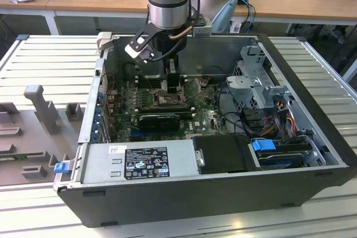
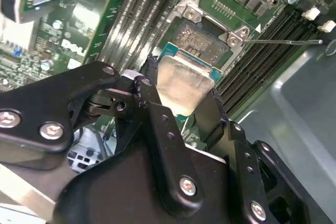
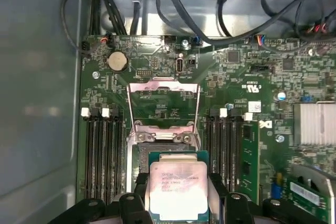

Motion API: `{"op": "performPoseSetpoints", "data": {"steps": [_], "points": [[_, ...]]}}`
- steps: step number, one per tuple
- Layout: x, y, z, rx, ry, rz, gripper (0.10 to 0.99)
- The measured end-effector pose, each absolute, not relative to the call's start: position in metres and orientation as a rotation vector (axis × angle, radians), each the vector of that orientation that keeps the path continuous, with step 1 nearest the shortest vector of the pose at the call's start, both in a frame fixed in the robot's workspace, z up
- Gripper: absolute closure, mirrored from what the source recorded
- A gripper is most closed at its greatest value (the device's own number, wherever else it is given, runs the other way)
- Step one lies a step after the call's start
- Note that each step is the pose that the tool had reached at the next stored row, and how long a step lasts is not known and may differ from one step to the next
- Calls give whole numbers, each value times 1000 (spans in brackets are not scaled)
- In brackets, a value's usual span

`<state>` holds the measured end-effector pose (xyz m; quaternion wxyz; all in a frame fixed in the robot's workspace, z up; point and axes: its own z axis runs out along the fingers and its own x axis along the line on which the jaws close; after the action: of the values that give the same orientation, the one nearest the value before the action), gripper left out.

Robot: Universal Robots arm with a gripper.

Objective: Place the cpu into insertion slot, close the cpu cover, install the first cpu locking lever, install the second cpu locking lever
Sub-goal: 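Place the cpu into insertion slot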

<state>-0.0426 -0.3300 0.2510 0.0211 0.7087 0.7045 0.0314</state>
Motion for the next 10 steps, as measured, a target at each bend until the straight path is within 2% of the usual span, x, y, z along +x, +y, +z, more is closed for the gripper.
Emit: {"op": "performPoseSetpoints", "data": {"steps": [10], "points": [[-49, -320, 228, 2210, 2170, 97, 557]]}}
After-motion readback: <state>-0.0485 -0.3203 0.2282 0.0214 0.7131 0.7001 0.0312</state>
